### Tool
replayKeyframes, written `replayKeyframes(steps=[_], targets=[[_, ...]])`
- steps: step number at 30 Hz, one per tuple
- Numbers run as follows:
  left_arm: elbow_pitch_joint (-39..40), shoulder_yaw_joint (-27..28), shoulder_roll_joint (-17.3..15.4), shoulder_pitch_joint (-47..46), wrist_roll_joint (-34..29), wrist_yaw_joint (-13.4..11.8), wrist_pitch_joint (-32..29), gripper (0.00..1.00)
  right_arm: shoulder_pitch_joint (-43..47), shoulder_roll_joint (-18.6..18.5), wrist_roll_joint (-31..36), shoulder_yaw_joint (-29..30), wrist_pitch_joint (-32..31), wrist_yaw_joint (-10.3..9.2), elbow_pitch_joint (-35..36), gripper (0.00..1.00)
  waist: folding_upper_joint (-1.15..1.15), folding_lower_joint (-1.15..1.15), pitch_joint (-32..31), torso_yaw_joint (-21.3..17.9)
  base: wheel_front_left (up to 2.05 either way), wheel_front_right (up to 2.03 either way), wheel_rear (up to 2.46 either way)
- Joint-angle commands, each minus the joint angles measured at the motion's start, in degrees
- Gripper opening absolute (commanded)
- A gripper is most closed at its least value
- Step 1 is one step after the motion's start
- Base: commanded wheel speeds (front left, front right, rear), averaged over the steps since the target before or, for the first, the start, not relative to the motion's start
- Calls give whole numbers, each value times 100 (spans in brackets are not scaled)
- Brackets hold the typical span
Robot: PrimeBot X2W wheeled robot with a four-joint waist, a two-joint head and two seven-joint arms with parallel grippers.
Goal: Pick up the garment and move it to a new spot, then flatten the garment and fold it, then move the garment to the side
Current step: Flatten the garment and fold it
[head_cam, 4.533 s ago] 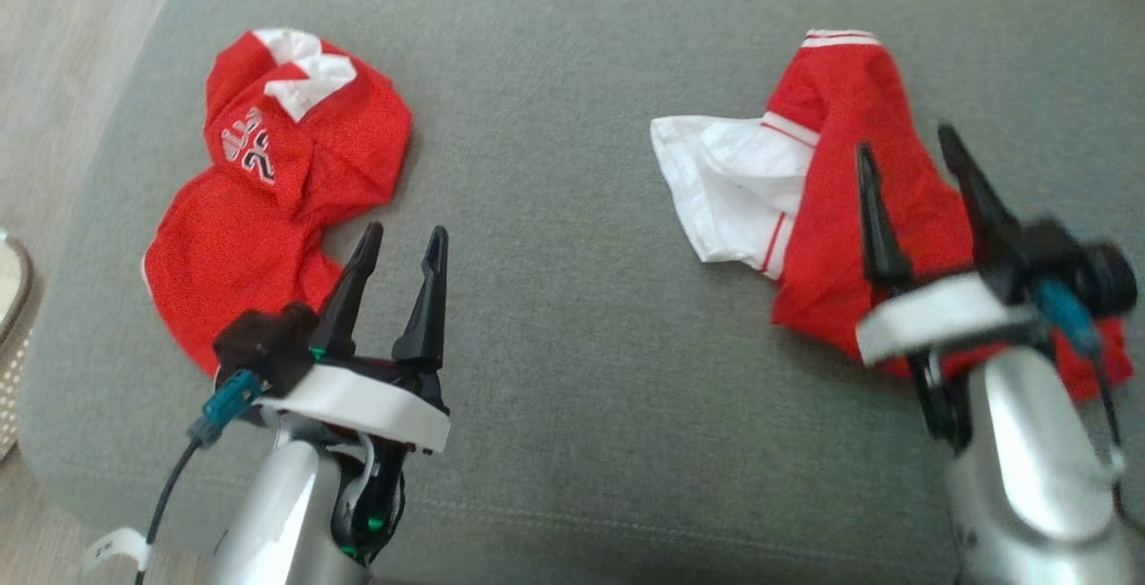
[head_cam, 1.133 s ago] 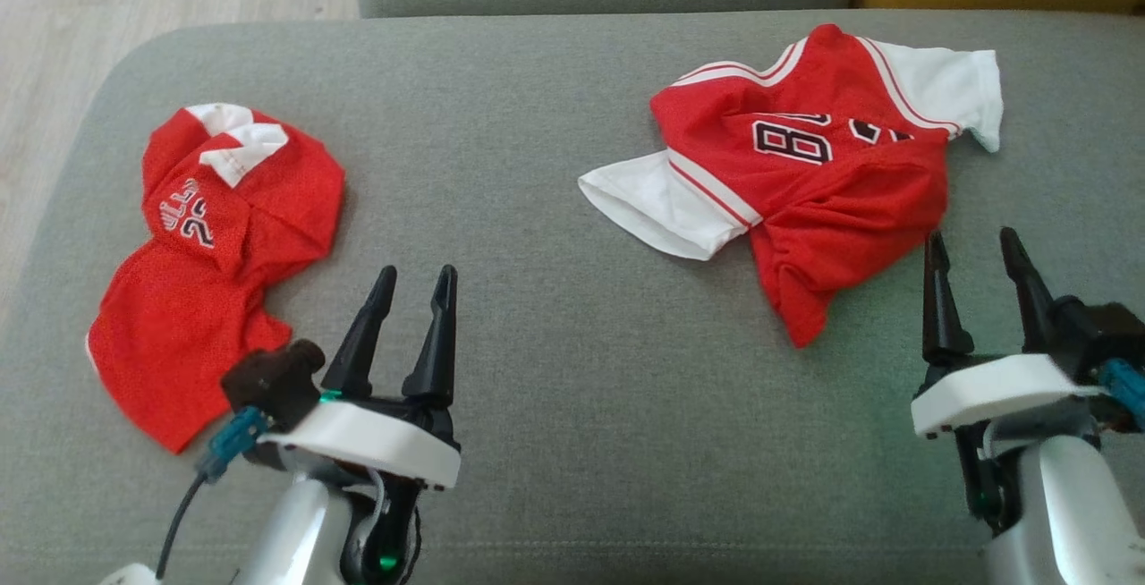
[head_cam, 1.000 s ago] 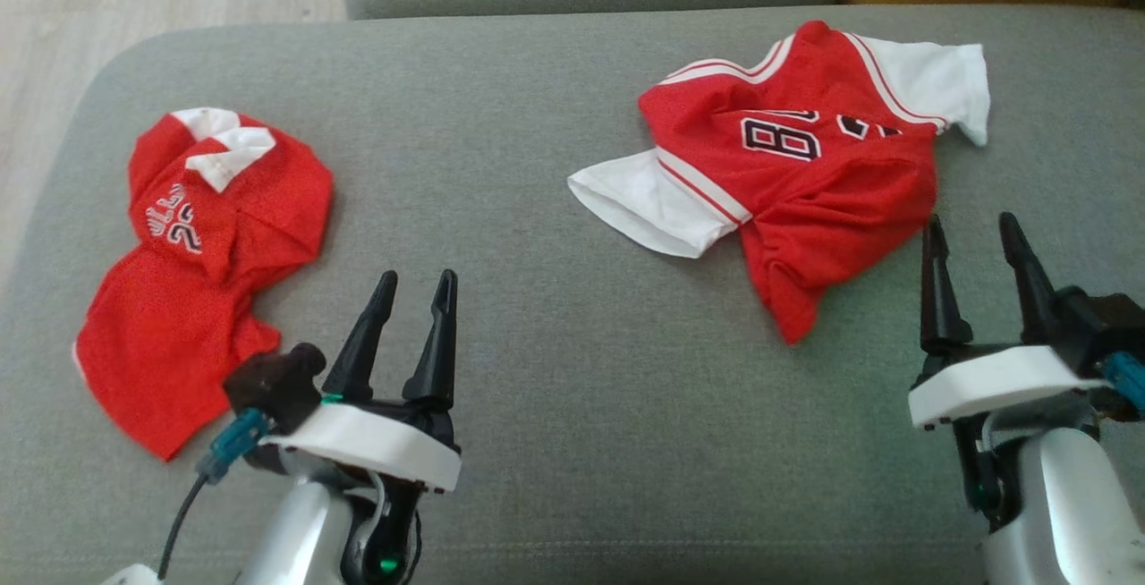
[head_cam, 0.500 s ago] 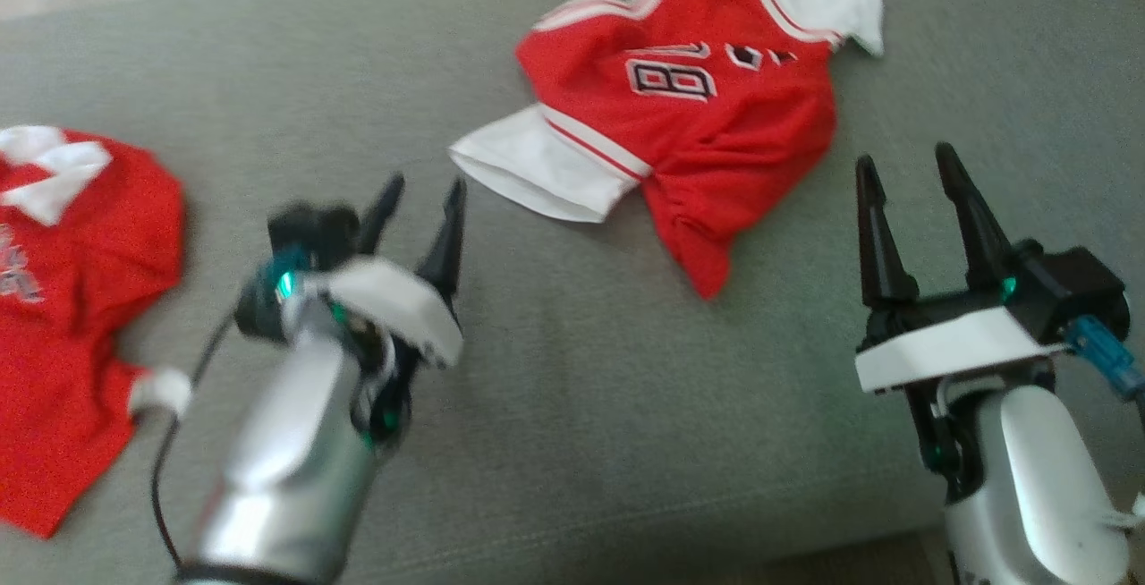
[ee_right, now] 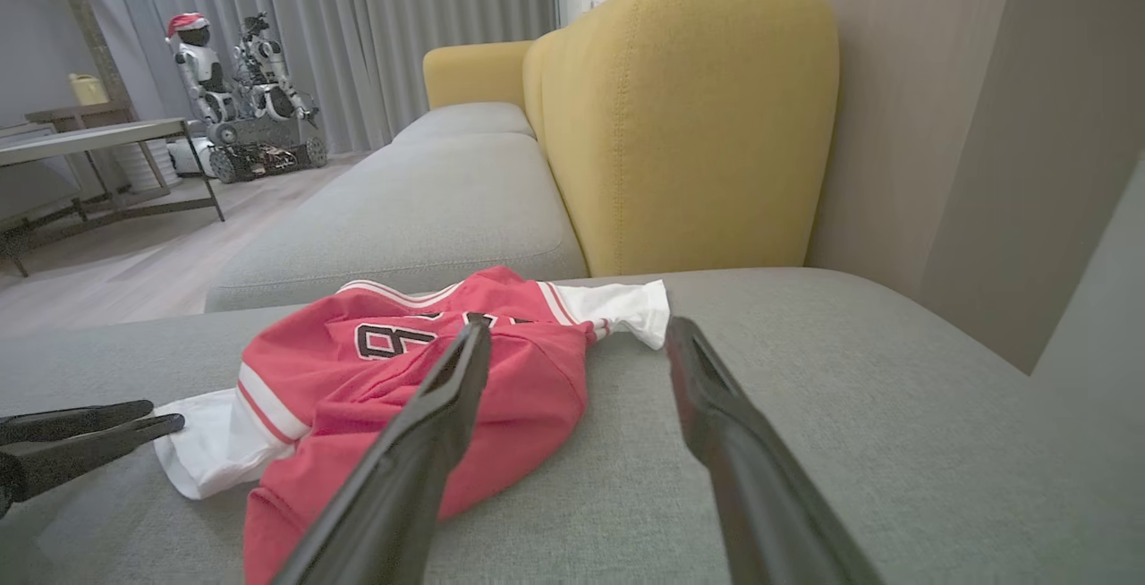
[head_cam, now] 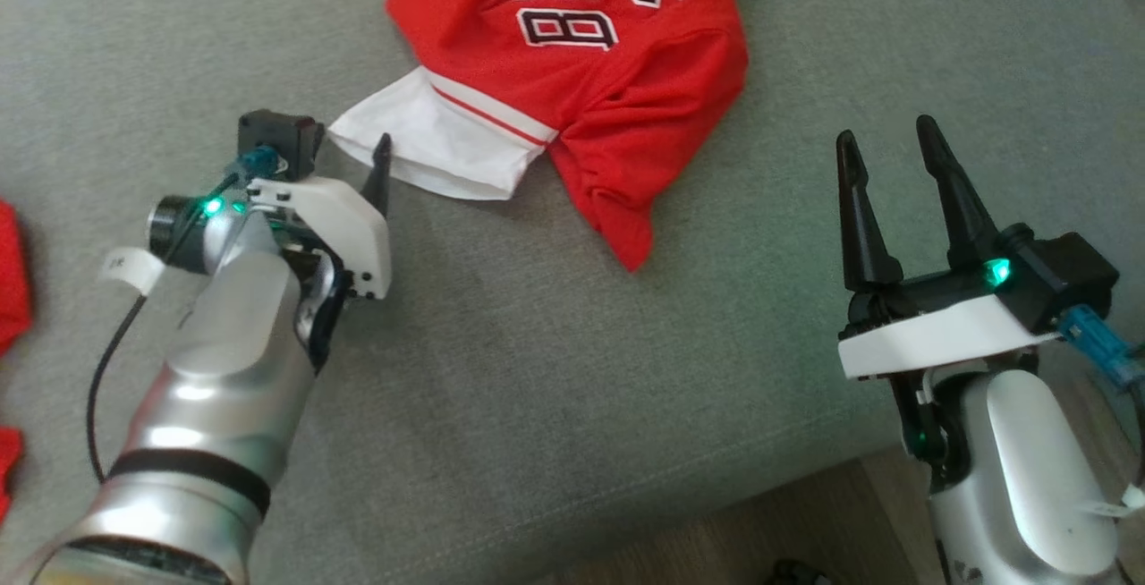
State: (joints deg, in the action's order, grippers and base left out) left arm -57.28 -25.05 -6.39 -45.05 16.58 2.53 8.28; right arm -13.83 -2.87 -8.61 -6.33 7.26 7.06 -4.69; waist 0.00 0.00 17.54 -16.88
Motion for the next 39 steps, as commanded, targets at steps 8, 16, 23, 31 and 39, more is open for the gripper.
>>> replayKeyframes(steps=[8,16,23,31,39], targets=[[-622,-200,-321,-620,-418,-112,241,100,-190,-1,-118,-127,206,43,27,100,0,0,169,-220,0,0,0],[-914,-147,-162,-669,-194,151,464,0,-197,-1,-60,20,262,43,-156,100,0,0,30,-129,0,0,0],[-171,660,-296,-736,419,3,666,0,-181,-1,55,67,228,43,-315,100,0,0,-348,209,0,0,0],[1961,1833,-697,-287,361,-404,671,0,-105,-1,78,69,195,43,-438,100,0,0,-645,634,0,0,0],[1859,2055,-721,369,34,-361,671,0,-109,-1,13,-46,222,43,-643,100,0,0,-744,947,0,0,0]])
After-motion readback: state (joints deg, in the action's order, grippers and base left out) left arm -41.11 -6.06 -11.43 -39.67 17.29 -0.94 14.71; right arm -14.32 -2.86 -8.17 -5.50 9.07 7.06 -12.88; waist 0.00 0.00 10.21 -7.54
